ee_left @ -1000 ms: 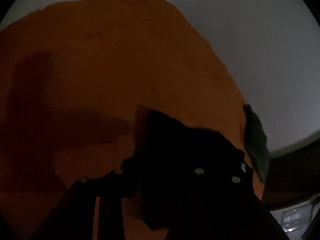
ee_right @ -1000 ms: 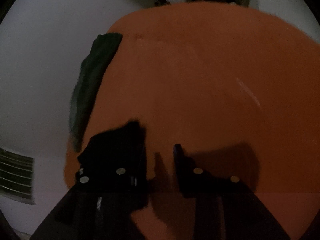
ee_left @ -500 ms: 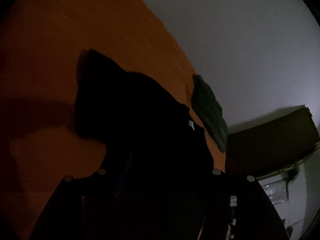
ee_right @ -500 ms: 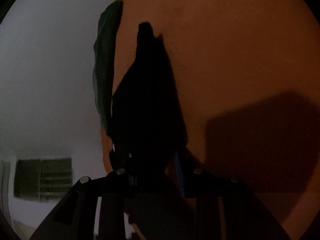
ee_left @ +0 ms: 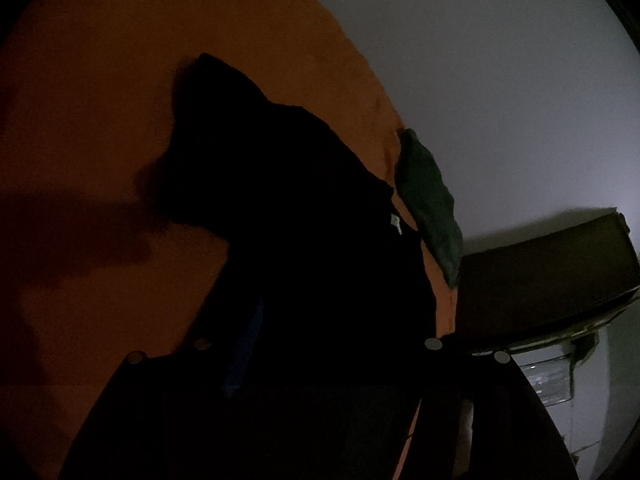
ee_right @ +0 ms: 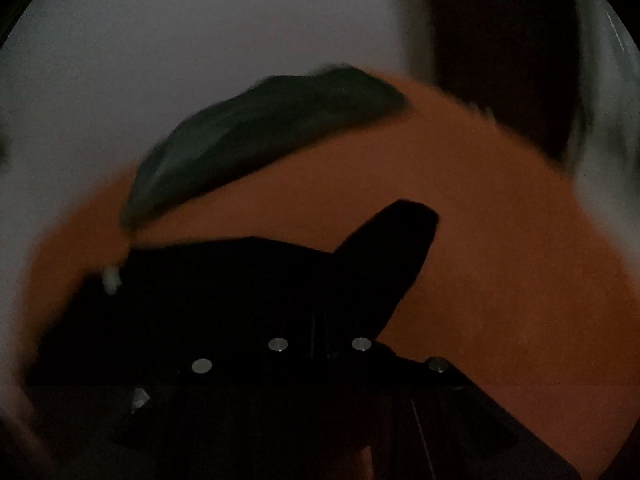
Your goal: Fold clothes
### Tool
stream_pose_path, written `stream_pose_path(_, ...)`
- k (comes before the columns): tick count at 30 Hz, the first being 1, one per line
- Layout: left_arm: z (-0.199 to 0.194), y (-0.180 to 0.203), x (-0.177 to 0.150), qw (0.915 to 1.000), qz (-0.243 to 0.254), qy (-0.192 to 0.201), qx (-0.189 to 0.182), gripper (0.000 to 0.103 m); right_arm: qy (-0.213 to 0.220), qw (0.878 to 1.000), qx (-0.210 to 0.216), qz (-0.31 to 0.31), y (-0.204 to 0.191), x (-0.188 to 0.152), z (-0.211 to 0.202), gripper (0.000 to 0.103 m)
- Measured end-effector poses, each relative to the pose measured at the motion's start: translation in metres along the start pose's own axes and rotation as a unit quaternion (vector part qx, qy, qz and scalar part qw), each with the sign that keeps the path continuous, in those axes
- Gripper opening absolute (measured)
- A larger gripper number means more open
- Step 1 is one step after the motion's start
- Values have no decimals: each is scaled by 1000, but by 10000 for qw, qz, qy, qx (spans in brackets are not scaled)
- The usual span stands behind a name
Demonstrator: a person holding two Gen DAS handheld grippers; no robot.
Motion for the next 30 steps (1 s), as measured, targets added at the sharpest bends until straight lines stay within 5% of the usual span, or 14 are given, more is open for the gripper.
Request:
stream_pose_path(3,-5,0,-4,10000,69,-37,13,59,-86,9773,301,-2093,-75,-41,-13,2)
stream_pose_path(6,-11,2,-6,9999,162,-51,-7,59,-168,9104,589,-4092,-150,-82,-27,3)
stream_pose_path(7,-11,3,-7,9998,176,-60,-18,59,-194,8787,680,-4721,-174,-96,-31,10)
stream_pose_path(9,-10,5,-8,9998,204,-79,-28,59,-263,8700,682,-4876,-190,-112,-42,44)
stream_pose_path(10,-10,6,-9,9997,231,-92,-33,59,-200,8727,683,-4830,-195,-115,-53,70)
stream_pose_path(11,-11,7,-10,9996,258,-105,-38,59,-190,8781,769,-4718,-194,-116,-62,78)
stream_pose_path(15,-12,9,-14,9993,313,-180,-62,59,-373,9006,1244,-4148,-189,-120,-89,78)
stream_pose_path(19,-11,10,-20,9991,317,-257,-106,59,-656,9480,1368,-2796,-133,-120,-105,77)
stream_pose_path(21,-8,13,-26,9987,359,-345,-89,59,-959,9677,1459,-1817,-98,-124,-109,66)
stream_pose_path(23,-2,21,-35,9978,457,-475,-81,59,-1308,9744,1581,-924,-63,-135,-113,56)
stream_pose_path(26,12,44,-51,9953,645,-684,-222,59,-1517,9688,1883,-535,-37,-158,-134,51)
stream_pose_path(30,46,87,-78,9901,840,-1018,-481,59,-1154,9724,1974,-472,-21,-142,-140,51)
Point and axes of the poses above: each gripper's, at about its wrist camera, not at the fingertips, and z roughly the way its jaws point, y to its right, x to its top, the point moved 9 cm from there along z, roughly the way its jaws point, and after that the axes turned 10 degrees about y, right-handed, at the moved point
